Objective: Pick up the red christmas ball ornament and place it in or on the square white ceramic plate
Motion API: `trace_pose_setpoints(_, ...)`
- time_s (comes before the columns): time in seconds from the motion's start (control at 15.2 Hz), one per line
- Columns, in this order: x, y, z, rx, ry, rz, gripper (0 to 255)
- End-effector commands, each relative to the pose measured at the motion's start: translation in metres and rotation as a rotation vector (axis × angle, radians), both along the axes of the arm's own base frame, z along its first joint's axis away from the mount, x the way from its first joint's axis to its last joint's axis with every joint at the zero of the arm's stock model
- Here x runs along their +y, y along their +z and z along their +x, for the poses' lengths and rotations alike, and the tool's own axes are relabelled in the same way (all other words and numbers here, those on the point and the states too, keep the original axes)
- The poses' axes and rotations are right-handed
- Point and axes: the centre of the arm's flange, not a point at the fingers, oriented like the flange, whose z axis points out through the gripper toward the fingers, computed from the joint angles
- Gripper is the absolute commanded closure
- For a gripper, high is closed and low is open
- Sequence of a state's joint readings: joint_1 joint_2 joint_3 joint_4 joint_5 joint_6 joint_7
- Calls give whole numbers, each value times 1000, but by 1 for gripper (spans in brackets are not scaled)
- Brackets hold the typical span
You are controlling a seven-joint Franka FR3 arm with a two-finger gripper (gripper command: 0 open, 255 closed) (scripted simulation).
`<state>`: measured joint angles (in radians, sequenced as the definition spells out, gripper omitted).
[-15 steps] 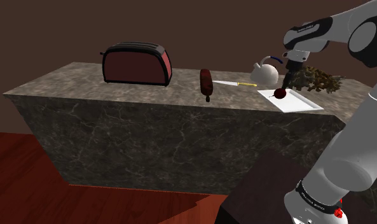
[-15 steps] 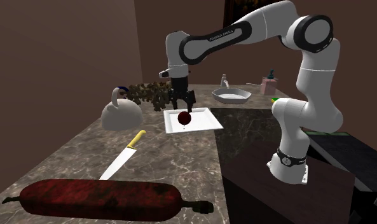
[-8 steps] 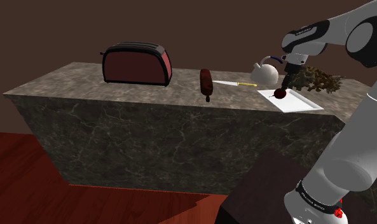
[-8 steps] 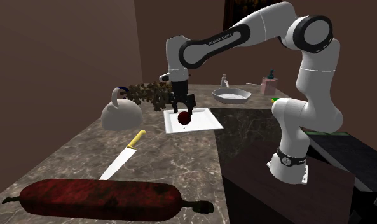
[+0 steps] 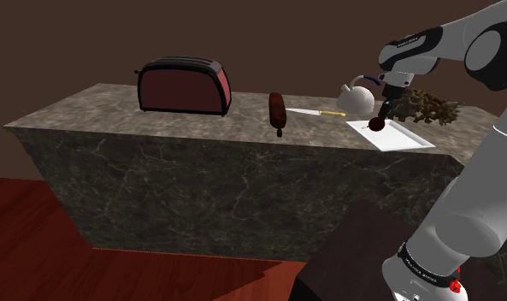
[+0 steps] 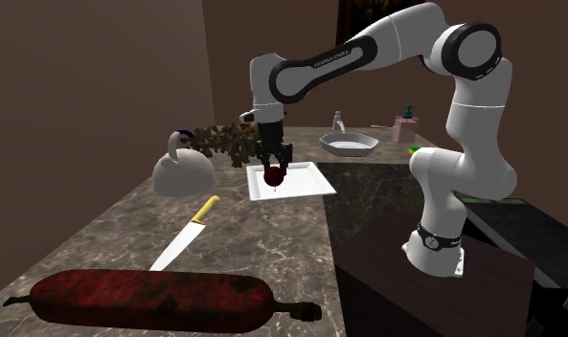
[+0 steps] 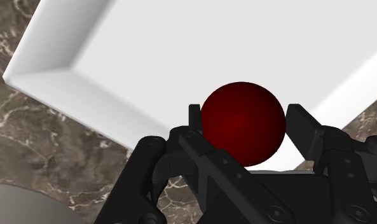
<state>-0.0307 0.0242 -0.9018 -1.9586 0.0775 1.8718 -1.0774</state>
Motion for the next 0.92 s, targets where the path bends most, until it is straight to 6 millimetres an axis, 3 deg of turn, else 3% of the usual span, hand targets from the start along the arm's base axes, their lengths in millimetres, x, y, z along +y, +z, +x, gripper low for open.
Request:
trace_pose_setpoints(0.0,-1,-1,-1,4,-2,0,255)
trace_pose_setpoints(0.26,0,-2,-2,4,-2,0,255)
trace_pose_setpoints(0.86,0,46,-2,4,-2,0,255)
